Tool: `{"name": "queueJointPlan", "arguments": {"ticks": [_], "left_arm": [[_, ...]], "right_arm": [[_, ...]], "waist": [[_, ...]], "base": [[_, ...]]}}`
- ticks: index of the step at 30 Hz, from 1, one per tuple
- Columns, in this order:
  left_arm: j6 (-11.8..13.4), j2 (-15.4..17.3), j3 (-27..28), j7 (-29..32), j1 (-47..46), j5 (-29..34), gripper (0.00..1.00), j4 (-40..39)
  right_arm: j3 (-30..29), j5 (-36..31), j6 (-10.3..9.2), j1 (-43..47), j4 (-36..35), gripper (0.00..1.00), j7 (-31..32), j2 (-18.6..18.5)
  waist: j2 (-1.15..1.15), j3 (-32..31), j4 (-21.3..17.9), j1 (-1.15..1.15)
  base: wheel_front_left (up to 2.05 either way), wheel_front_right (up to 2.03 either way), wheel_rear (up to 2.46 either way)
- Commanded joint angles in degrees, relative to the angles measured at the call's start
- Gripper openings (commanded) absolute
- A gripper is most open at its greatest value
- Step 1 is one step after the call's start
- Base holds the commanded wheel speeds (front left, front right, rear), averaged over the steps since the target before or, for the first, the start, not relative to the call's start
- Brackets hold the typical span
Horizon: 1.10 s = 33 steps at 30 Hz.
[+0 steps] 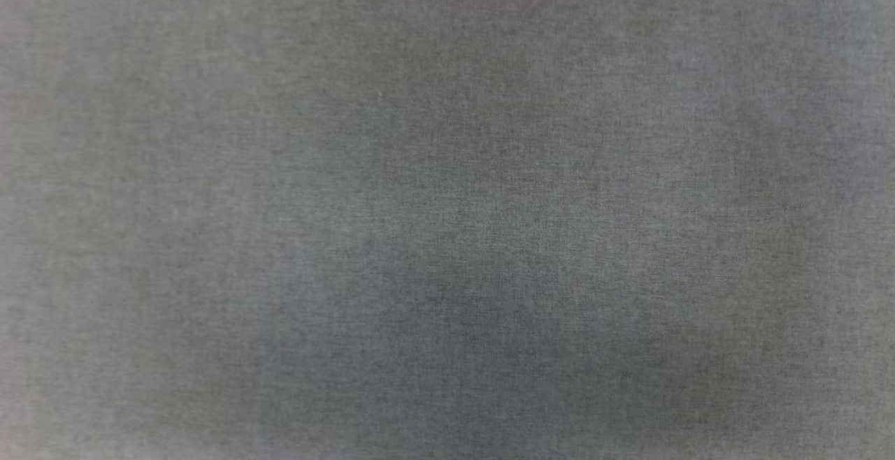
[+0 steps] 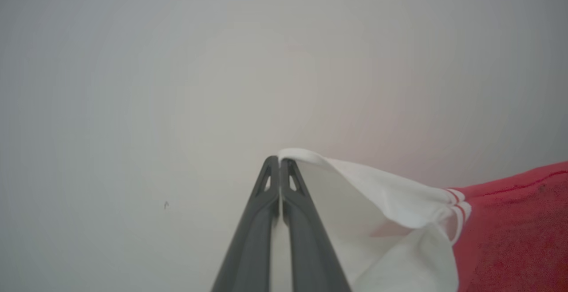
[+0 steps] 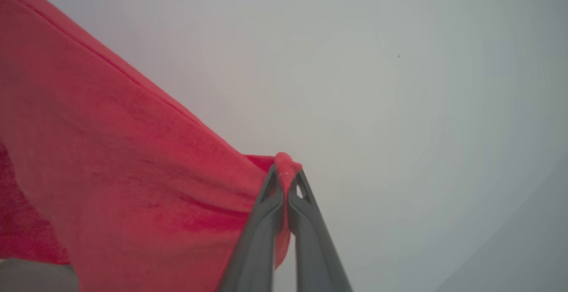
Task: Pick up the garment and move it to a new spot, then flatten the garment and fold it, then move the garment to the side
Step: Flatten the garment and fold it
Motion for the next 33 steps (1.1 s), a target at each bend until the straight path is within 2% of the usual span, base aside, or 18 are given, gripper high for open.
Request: {"name": "queueJointPlan", "arguments": {"ticks": [1, 6, 9, 12, 16, 20, 25, 30, 33], "left_arm": [[-0.4, -0.1, -0.7, 0.6, 2.5, -0.6, 0.00, 0.4], [-0.9, 0.8, -2.5, 6.1, 12.9, -4.8, 0.00, 0.1], [-0.9, 1.9, -4.3, 10.5, 20.2, -7.5, 0.00, -2.8], [-0.9, 4.4, -5.8, 14.1, 27.9, -10.1, 0.00, -7.2], [-0.1, 8.0, -7.2, 18.0, 38.6, -13.1, 0.00, -15.0], [4.5, 13.4, -7.9, 21.5, 49.9, -16.5, 0.00, -26.2], [13.2, 21.4, -8.1, 23.8, 64.0, -21.5, 0.00, -44.1], [21.9, 28.5, -9.2, 24.2, 75.8, -25.0, 0.00, -60.5], [25.6, 31.6, -9.8, 23.9, 80.9, -26.7, 0.00, -67.1]], "right_arm": [[0.9, 1.4, -0.11, 1.9, 1.2, 0.00, 0.1, -0.3], [5.5, 7.6, -0.11, 8.9, 5.3, 0.00, 2.3, -0.4], [8.8, 13.0, -0.11, 13.9, 5.8, 0.00, 4.8, -0.4], [12.8, 19.2, -0.11, 19.9, 3.9, 0.00, 8.4, -0.5], [17.6, 27.6, -0.11, 29.0, -2.7, 0.00, 13.2, -3.2], [19.9, 34.8, -0.11, 39.0, -12.2, 0.00, 19.4, -7.5], [18.8, 40.4, -0.11, 52.1, -24.9, 0.00, 27.7, -12.7], [13.7, 43.3, -0.11, 64.6, -35.3, 0.00, 34.9, -14.9], [10.1, 43.2, -0.11, 71.4, -40.3, 0.00, 39.5, -14.7]], "waist": [[0.00, -2.1, 1.2, 0.00], [0.00, -6.1, 2.3, 0.00], [0.00, -9.0, 2.7, 0.00], [0.00, -11.8, 2.9, 0.00], [0.00, -15.2, 3.0, 0.00], [0.00, -17.9, 3.0, 0.00], [0.00, -19.8, 2.6, 0.00], [0.00, -20.3, 2.4, 0.00], [0.00, -20.4, 2.5, 0.00]], "base": [[0.00, 0.00, 0.00], [0.00, 0.00, 0.00], [0.00, 0.00, 0.00], [0.00, 0.00, 0.00], [0.00, 0.00, 0.00], [0.00, 0.00, 0.00], [0.00, 0.00, 0.00], [0.00, 0.00, 0.00], [0.00, 0.00, 0.00]]}}
